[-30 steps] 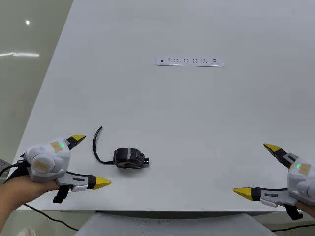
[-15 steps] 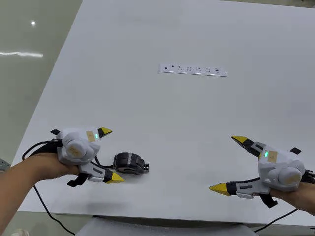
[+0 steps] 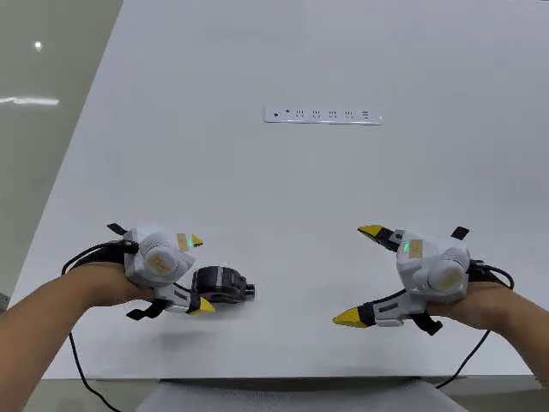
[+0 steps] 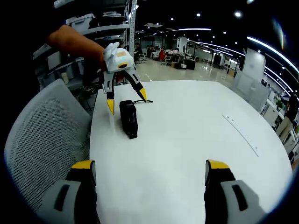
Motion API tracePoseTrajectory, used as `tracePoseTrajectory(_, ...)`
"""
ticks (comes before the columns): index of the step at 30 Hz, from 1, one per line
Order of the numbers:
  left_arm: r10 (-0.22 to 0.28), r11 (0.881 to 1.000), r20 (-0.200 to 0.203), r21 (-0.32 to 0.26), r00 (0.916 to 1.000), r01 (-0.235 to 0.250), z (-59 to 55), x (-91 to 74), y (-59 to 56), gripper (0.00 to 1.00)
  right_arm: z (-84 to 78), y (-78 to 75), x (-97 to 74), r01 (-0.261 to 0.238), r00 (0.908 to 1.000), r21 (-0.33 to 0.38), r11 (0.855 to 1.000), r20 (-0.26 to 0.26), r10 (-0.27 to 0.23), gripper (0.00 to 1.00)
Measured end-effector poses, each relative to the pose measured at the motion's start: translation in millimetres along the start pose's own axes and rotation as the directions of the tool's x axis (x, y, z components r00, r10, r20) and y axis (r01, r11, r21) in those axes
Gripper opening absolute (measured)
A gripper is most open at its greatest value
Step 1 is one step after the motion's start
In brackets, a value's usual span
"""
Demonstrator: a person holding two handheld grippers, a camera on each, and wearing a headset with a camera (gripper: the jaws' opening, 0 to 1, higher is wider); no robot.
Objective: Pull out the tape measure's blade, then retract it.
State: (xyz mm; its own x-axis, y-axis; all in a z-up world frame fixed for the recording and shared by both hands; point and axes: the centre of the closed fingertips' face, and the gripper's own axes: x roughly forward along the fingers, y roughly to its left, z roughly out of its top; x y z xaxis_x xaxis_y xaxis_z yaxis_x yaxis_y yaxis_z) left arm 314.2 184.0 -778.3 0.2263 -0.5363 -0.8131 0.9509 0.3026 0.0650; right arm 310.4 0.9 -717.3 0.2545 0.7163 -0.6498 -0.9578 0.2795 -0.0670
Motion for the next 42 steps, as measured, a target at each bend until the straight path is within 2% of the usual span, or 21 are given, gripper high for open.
tracePoseTrajectory(6, -0.032, 0.999, -0.022, 0.036, 0.9993, 0.033, 4.1, 7.6, -5.2, 0.60, 6.0, 1.8, 23.1, -0.039, 0.9990, -0.025, 0.999, -0.023, 0.039, 0.97)
tracePoseTrajectory(7, -0.061, 0.998, -0.024, 0.033, 0.9978, 0.062, 5.9, 9.4, -9.8, 0.57, 5.7, 3.8, 29.7, -0.057, 0.9980, 0.005, 0.998, -0.027, 0.058, 0.97)
tracePoseTrajectory(8, -0.067, 0.997, -0.024, 0.036, 0.9975, 0.067, 7.3, 10.6, -11.4, 0.54, 4.5, 4.2, 34.3, -0.066, 0.9971, 0.017, 0.998, -0.037, 0.067, 0.98)
tracePoseTrajectory(10, -0.057, 0.997, -0.035, 0.049, 0.9978, 0.059, 7.0, 15.3, -11.8, 0.52, 3.7, 4.3, 46.0, -0.075, 0.9960, -0.004, 0.997, -0.049, 0.075, 0.98)
tracePoseTrajectory(11, -0.053, 0.997, -0.045, 0.045, 0.9976, 0.055, 5.7, 17.2, -11.9, 0.50, 4.2, 5.0, 49.5, -0.079, 0.9956, -0.011, 0.997, -0.050, 0.079, 0.98)
tracePoseTrajectory(12, -0.073, 0.997, -0.099, -0.004, 0.9924, 0.073, -3.9, 18.9, -18.5, 0.38, 5.2, 6.7, 54.4, -0.090, 0.9945, -0.010, 0.996, -0.053, 0.090, 0.98)
tracePoseTrajectory(13, -0.051, 0.999, -0.056, 0.007, 0.9971, 0.052, 3.7, 24.8, -18.6, 0.36, 5.8, 7.0, 57.5, -0.096, 0.9940, -0.010, 0.995, -0.053, 0.095, 0.98)
tracePoseTrajectory(14, -0.037, 0.995, -0.071, 0.087, 0.9968, 0.043, 2.8, 22.6, -16.2, 0.35, 7.2, 7.6, 59.9, -0.100, 0.9938, -0.014, 0.995, -0.050, 0.099, 0.97)
tracePoseTrajectory(16, -0.036, 0.998, -0.080, 0.053, 0.9961, 0.040, 0.1, 19.8, -16.0, 0.34, 11.7, 9.3, 64.9, -0.109, 0.9932, -0.025, 0.994, -0.043, 0.108, 0.97)
tracePoseTrajectory(20, -0.044, 0.998, -0.062, 0.050, 0.9971, 0.047, -0.3, 18.7, -15.1, 0.33, 16.4, 13.3, 72.9, -0.135, 0.9903, -0.049, 0.990, -0.040, 0.134, 0.95)
tracePoseTrajectory(27, -0.044, 0.998, -0.076, 0.043, 0.9961, 0.047, -0.5, 18.4, -14.7, 0.33, 15.7, 20.5, 89.5, -0.161, 0.9859, -0.058, 0.985, -0.056, 0.158, 0.92)
tracePoseTrajectory(28, -0.046, 0.998, -0.072, 0.034, 0.9964, 0.048, -0.7, 18.0, -14.2, 0.33, 13.8, 20.9, 93.2, -0.162, 0.9852, -0.055, 0.985, -0.066, 0.158, 0.91)
tracePoseTrajectory(30, -0.044, 0.998, -0.062, 0.037, 0.9971, 0.047, -0.1, 18.1, -15.1, 0.33, 2.8, 20.4, 102.8, -0.156, 0.9810, -0.048, 0.987, -0.125, 0.149, 0.86)
tracePoseTrajectory(32, -0.044, 0.998, -0.058, 0.034, 0.9973, 0.046, 0.6, 17.9, -14.9, 0.33, -0.6, 23.5, 111.6, -0.160, 0.9775, -0.043, 0.986, -0.146, 0.152, 0.78)
tracePoseTrajectory(36, -0.045, 0.999, -0.058, 0.029, 0.9973, 0.046, 0.9, 17.9, -14.9, 0.33, 2.8, 31.4, 124.5, -0.180, 0.9741, -0.032, 0.983, -0.145, 0.174, 0.75)
tracePoseTrajectory(41, -0.055, 0.998, -0.052, 0.018, 0.9971, 0.056, 0.7, 17.8, -13.8, 0.34, 9.3, 39.6, 136.7, -0.204, 0.9697, -0.050, 0.978, -0.147, 0.195, 0.65)
tracePoseTrajectory(42, -0.057, 0.998, -0.048, 0.015, 0.9972, 0.057, 0.6, 17.9, -13.8, 0.34, 9.8, 43.4, 139.8, -0.220, 0.9667, -0.046, 0.974, -0.144, 0.211, 0.63)
